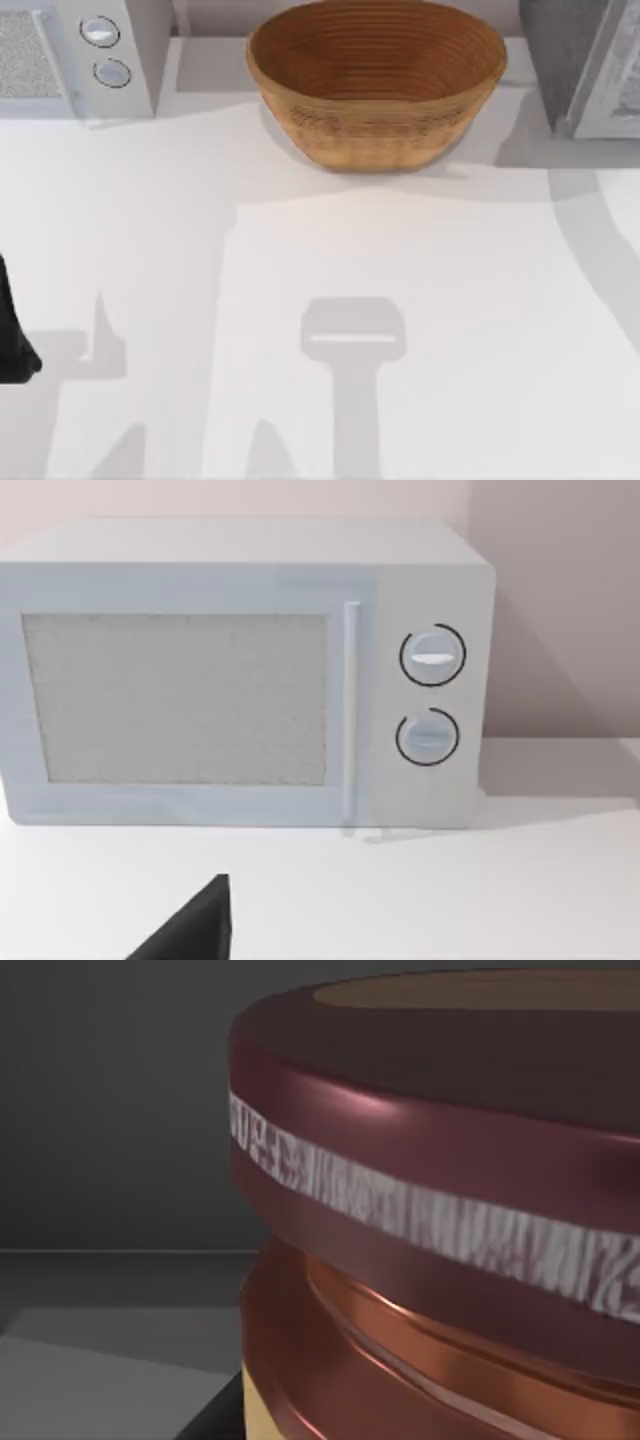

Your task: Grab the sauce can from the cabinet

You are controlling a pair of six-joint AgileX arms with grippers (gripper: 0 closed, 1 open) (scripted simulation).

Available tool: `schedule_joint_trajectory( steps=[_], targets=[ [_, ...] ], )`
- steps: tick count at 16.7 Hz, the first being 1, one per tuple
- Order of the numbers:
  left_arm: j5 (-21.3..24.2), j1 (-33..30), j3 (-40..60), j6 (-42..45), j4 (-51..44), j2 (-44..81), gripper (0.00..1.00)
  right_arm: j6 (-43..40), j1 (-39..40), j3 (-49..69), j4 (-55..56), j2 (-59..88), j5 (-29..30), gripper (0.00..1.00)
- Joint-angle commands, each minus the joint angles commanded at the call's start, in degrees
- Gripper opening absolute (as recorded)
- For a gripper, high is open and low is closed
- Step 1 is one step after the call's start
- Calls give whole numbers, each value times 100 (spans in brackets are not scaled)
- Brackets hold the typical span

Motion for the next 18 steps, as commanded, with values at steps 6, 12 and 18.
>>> schedule_joint_trajectory(
  steps=[6,12,18],
  targets=[
    [0,0,0,0,0,0,100,9,130,44,-282,-277,141,0],
    [0,0,0,0,0,0,100,-5,-44,-863,92,-837,-11,0],
    [0,0,0,0,0,0,100,-28,-484,-3902,1249,-2536,-514,0]
  ],
)
